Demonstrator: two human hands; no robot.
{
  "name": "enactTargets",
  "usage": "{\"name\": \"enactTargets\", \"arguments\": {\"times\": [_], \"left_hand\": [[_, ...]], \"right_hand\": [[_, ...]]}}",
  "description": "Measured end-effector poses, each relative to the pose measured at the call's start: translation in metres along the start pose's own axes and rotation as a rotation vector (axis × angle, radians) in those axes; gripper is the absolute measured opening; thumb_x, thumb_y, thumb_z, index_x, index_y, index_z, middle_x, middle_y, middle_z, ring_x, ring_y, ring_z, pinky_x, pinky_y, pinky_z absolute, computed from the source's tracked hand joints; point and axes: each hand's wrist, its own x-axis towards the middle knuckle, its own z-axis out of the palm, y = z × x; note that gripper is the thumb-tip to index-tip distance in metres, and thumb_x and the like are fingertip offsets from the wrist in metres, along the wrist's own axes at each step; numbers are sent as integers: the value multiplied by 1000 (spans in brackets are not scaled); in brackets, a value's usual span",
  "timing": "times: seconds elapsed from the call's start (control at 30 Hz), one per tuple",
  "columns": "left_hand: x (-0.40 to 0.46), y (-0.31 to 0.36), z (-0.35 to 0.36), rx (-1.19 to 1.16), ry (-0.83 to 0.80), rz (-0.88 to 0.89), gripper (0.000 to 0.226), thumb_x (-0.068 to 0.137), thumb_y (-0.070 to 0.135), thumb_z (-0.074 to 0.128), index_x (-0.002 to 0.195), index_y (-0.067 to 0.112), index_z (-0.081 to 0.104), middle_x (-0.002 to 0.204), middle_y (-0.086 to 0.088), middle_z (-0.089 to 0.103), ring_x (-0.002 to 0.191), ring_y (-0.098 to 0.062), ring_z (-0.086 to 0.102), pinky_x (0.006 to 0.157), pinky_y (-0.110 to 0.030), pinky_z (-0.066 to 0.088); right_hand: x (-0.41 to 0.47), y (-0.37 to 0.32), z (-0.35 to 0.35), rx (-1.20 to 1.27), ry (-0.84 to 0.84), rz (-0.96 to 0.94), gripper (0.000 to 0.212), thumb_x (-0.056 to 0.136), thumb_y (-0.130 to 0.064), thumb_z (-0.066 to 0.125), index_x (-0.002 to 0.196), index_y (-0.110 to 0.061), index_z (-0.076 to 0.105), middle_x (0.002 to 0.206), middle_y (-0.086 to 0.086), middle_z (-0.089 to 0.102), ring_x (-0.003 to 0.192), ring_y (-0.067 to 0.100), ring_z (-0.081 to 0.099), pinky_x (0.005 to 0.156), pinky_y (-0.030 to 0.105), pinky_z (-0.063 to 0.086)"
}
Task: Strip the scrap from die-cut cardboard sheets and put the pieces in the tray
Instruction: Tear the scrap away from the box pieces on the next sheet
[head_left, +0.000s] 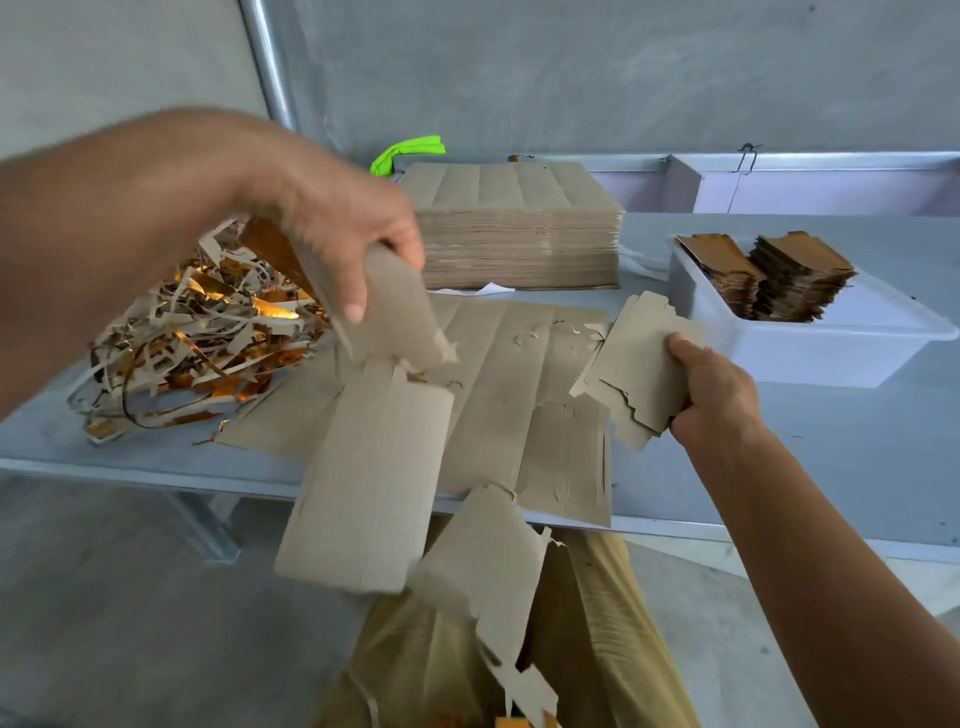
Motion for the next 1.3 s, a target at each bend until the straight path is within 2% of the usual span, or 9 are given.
{"name": "enactTargets", "arguments": {"times": [0.3,0.57,0.77,0.83,0.93,1.0,1.13,1.2,1.3], "left_hand": [[63,-32,-48,239,560,-271,39,73,16,79,108,13,62,86,-5,55,86,-26,50,73,-38,42],[114,-65,-74,45,688,-382,37,77,16,77,110,9,63,92,-11,56,87,-28,49,78,-38,43],[128,-85,-86,-230,602,-263,27,80,9,71,101,16,56,102,-11,59,93,-30,54,82,-42,45],[126,-89,-87,-410,521,-208,30,81,2,67,103,20,56,99,-8,60,87,-25,56,70,-36,48],[129,-93,-77,-541,223,-199,36,81,-12,58,102,18,57,89,-8,64,71,-20,63,51,-27,51],[139,-95,-57,-483,-5,-238,40,81,-16,54,108,12,57,90,-12,65,70,-22,64,50,-25,54],[176,-90,-8,-279,-284,-258,43,83,-14,56,122,4,54,109,-15,63,92,-23,59,70,-29,49],[197,-82,10,-28,-293,-259,46,83,2,65,126,10,52,116,-7,58,98,-20,54,78,-29,45],[223,-72,37,281,-130,-278,65,82,13,66,139,23,35,138,-5,40,125,-26,40,103,-42,31]], "right_hand": [[15,0,2,1,42,9,14,85,-20,69,77,-20,58,85,-1,63,79,18,59,68,42,51],[46,-9,8,-3,66,7,13,85,-22,70,80,-20,58,85,-1,63,76,18,59,58,35,48],[67,-9,17,-22,51,-1,12,87,-17,66,79,-20,58,82,0,63,74,19,59,57,35,47],[73,-5,21,-60,53,-13,14,88,-15,64,77,-19,58,82,1,63,75,20,59,58,34,47],[79,1,27,-108,47,-32,16,90,-11,60,76,-18,57,83,3,62,79,22,58,65,35,49],[81,5,30,-115,43,-36,14,90,-8,58,79,-17,58,84,3,62,80,21,58,71,37,49],[82,13,34,-170,18,-39,10,89,-3,58,96,-9,61,85,2,62,78,18,59,71,35,51],[83,15,33,-199,3,-41,13,89,0,57,93,-11,60,85,4,64,75,17,61,61,30,50],[86,15,30,-240,-6,-28,20,89,0,57,104,-12,59,89,6,64,77,18,62,54,28,48]]}}
